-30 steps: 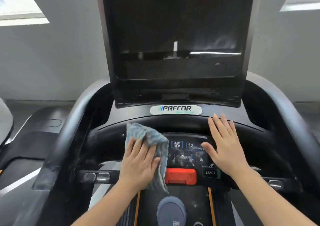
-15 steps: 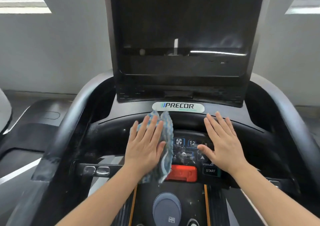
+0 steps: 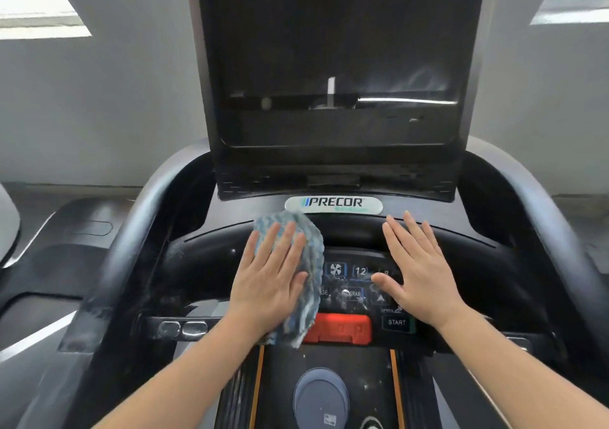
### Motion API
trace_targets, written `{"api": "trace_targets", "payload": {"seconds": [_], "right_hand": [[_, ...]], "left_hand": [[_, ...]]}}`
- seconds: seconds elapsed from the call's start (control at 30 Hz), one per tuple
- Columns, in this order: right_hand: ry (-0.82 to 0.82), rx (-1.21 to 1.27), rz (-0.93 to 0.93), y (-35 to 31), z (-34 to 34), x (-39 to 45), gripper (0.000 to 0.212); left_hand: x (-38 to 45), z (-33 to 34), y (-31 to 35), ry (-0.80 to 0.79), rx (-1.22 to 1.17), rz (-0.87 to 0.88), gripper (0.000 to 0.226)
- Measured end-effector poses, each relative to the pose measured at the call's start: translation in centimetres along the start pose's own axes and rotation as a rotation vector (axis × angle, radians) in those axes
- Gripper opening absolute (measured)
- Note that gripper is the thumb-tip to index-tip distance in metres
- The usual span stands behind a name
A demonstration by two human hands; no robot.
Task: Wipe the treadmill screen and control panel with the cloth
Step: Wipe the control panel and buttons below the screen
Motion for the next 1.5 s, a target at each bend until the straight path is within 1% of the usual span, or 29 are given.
{"api": "trace_targets", "payload": {"seconds": [0.1, 0.2, 0.27, 0.33, 0.4, 0.53, 0.57, 0.6, 0.67, 0.7, 0.73, 0.77, 0.83, 0.9, 0.97, 1.07, 1.13, 1.2, 1.27, 1.3, 1.4, 1.5], "right_hand": [[-0.007, -0.010, 0.007, 0.0, 0.0, -0.1, 0.088], [-0.022, -0.018, 0.008, 0.0, 0.0, 0.0, 0.088], [-0.025, -0.016, 0.010, 0.1, 0.0, 0.0, 0.088], [-0.028, -0.005, 0.007, 0.2, 0.0, 0.0, 0.088], [-0.022, 0.016, 0.004, 0.2, 0.1, 0.0, 0.088], [0.037, 0.088, 0.019, 0.3, -0.3, -0.1, 0.086], [0.063, 0.101, 0.025, 0.2, -0.6, -0.2, 0.086], [0.097, 0.108, 0.026, 0.0, -0.9, -0.1, 0.085], [0.190, 0.101, -0.017, -1.7, -2.0, -0.1, 0.080], [0.241, 0.097, -0.067, -3.2, -2.7, 0.1, 0.076], [0.289, 0.101, -0.127, -5.2, -3.2, 0.4, 0.073], [0.329, 0.112, -0.187, -7.5, -3.7, 0.8, 0.069], [0.367, 0.136, -0.293, -12.5, -3.4, 1.8, 0.063], [0.326, 0.126, -0.330, -16.6, -1.2, 3.0, 0.061], [0.224, 0.042, -0.267, -18.1, 1.9, 4.1, 0.068], [0.034, -0.106, -0.183, -17.1, 5.4, 4.7, 0.078], [-0.022, -0.139, -0.201, -16.4, 6.1, 4.4, 0.081], [-0.035, -0.161, -0.225, -15.5, 5.7, 4.1, 0.081], [-0.032, -0.210, -0.197, -13.4, 5.0, 3.6, 0.082], [-0.030, -0.229, -0.174, -12.2, 4.4, 3.2, 0.083], [-0.032, -0.268, -0.139, -9.0, 3.1, 1.9, 0.085], [-0.040, -0.289, -0.117, -7.8, 2.6, 1.3, 0.085]], "left_hand": [[-4.8, 0.4, 0.3, -0.006, -0.030, 0.028, 0.062], [-9.4, 0.5, 0.4, -0.005, -0.002, 0.044, 0.062], [-8.5, 0.5, 0.6, 0.009, 0.017, 0.064, 0.059], [-5.0, 0.3, 1.3, 0.009, 0.018, 0.106, 0.055], [-1.5, 0.0, 2.7, 0.001, 0.010, 0.212, 0.056], [1.4, 0.4, 5.8, -0.098, 0.032, 0.614, 0.062], [1.7, 0.4, 6.1, -0.121, 0.047, 0.680, 0.062], [1.9, 0.3, 6.3, -0.130, 0.057, 0.716, 0.062], [2.0, -0.2, 6.3, -0.111, 0.066, 0.732, 0.065], [1.9, -0.5, 6.2, -0.089, 0.053, 0.707, 0.066], [1.6, -1.1, 5.9, -0.049, 0.017, 0.646, 0.066], [1.1, -1.8, 5.2, 0.008, -0.034, 0.549, 0.061], [-0.7, -3.0, 2.8, 0.104, -0.098, 0.292, 0.054], [-3.5, -3.5, -0.2, 0.143, -0.134, 0.067, 0.051], [-6.0, -3.4, -2.6, 0.124, -0.162, -0.063, 0.052], [-6.7, -2.9, -4.2, 0.069, -0.173, -0.124, 0.056], [-5.7, -2.6, -4.5, 0.050, -0.203, -0.146, 0.058], [-4.1, -2.1, -4.0, -0.002, -0.251, -0.140, 0.063], [-2.4, -1.4, -3.0, -0.073, -0.303, -0.119, 0.068], [-1.5, -1.3, -2.6, -0.079, -0.326, -0.129, 0.069], [1.1, -1.6, -2.8, -0.025, -0.416, -0.267, 0.070], [1.6, -0.8, -4.4, -0.030, -0.448, -0.398, 0.063]]}}
Point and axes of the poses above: each hand's wrist, its own x-axis towards the middle knuckle, its own z-axis out of the palm, y = z × x, the point moved 7 cm from there along x, towards the middle knuckle, and after that the axes turned 11 degrees about y, right-handed, at the moved point
